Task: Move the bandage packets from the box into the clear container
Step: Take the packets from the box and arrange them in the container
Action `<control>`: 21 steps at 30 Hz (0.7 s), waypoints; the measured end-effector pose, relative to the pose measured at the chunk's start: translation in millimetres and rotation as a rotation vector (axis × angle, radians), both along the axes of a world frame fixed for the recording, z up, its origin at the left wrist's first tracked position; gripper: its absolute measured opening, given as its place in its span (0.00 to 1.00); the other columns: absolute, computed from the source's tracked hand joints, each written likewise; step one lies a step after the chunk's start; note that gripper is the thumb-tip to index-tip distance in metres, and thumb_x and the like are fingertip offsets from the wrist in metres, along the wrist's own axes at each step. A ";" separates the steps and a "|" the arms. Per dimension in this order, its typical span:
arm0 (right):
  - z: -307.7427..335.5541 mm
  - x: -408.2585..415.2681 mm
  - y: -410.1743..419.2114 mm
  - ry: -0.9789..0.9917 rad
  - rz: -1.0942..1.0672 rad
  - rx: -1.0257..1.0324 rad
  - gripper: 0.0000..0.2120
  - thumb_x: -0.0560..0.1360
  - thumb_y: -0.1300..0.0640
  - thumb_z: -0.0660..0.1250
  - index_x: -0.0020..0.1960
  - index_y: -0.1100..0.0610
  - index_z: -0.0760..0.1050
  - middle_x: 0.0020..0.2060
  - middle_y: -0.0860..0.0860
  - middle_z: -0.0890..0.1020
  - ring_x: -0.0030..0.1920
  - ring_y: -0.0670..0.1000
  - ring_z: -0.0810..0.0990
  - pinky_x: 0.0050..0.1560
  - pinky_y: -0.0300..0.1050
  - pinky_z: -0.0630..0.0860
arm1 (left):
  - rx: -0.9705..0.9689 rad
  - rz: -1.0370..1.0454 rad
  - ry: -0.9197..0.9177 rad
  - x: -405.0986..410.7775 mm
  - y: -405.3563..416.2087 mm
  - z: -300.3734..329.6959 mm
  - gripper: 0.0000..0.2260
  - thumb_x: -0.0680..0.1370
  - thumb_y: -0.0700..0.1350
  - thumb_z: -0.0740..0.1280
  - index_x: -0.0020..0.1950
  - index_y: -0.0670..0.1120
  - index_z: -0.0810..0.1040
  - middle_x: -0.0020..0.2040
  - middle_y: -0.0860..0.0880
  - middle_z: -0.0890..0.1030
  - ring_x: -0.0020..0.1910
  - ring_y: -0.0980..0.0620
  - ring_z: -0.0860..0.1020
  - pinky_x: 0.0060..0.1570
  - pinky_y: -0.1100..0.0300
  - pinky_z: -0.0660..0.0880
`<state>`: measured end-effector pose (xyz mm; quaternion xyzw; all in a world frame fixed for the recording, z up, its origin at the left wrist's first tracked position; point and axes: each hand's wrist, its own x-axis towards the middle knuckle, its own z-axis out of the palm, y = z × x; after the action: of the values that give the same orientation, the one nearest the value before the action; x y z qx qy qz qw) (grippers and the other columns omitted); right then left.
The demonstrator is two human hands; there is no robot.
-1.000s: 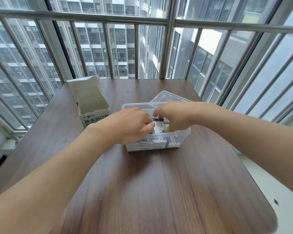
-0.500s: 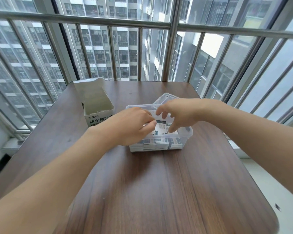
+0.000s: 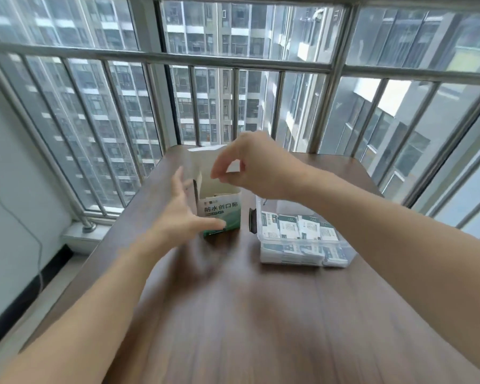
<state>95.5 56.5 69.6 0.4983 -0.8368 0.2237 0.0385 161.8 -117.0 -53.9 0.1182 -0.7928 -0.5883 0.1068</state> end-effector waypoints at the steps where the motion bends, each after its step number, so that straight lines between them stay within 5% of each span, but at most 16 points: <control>1: -5.3 -0.7 -6.6 0.042 -0.024 0.041 0.09 0.76 0.61 0.72 0.51 0.50 0.86 0.47 0.44 0.86 0.44 0.36 0.80 0.49 0.32 0.77 | 0.046 -0.031 -0.004 -1.4 3.2 -5.5 0.54 0.60 0.32 0.83 0.78 0.49 0.56 0.73 0.45 0.70 0.66 0.53 0.76 0.62 0.57 0.77; 4: -17.8 -0.6 -15.7 0.176 -0.114 0.172 0.12 0.74 0.62 0.72 0.51 0.47 0.85 0.50 0.47 0.85 0.49 0.52 0.82 0.52 0.50 0.81 | -0.017 -0.026 0.179 -4.4 6.7 -11.9 0.34 0.61 0.28 0.81 0.60 0.50 0.74 0.57 0.49 0.81 0.58 0.53 0.80 0.47 0.63 0.81; 7: -23.5 -0.2 -11.3 0.240 -0.135 0.215 0.11 0.71 0.64 0.71 0.47 0.49 0.85 0.44 0.49 0.84 0.45 0.56 0.81 0.45 0.50 0.80 | -0.064 0.018 0.325 -0.3 5.8 -0.4 0.32 0.63 0.32 0.76 0.57 0.62 0.76 0.53 0.58 0.80 0.53 0.64 0.77 0.50 0.52 0.81; 11: -24.3 3.7 -3.9 0.267 -0.129 0.249 0.07 0.74 0.60 0.70 0.48 0.51 0.84 0.43 0.51 0.84 0.44 0.57 0.81 0.44 0.50 0.79 | -0.166 -0.007 0.376 -0.2 1.9 11.7 0.32 0.65 0.34 0.72 0.60 0.65 0.74 0.56 0.49 0.80 0.49 0.50 0.79 0.51 0.37 0.78; 15: -19.5 6.1 0.6 0.192 -0.061 0.251 0.06 0.76 0.51 0.70 0.52 0.47 0.83 0.48 0.50 0.84 0.46 0.55 0.81 0.47 0.50 0.79 | -0.152 -0.034 0.380 -2.1 0.6 14.1 0.35 0.66 0.30 0.75 0.60 0.64 0.74 0.59 0.47 0.79 0.60 0.51 0.78 0.57 0.43 0.80; 21: -18.4 8.1 0.8 0.142 -0.046 0.262 0.06 0.75 0.51 0.71 0.51 0.46 0.83 0.46 0.47 0.84 0.47 0.55 0.81 0.48 0.49 0.79 | -0.171 -0.023 0.345 -2.7 1.5 13.0 0.37 0.66 0.26 0.75 0.59 0.64 0.73 0.58 0.53 0.79 0.57 0.67 0.76 0.53 0.59 0.80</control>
<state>103.6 57.2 51.2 0.4942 -0.8653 0.0757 0.0371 159.1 -115.5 -40.9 -0.0028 -0.8111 -0.5315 0.2442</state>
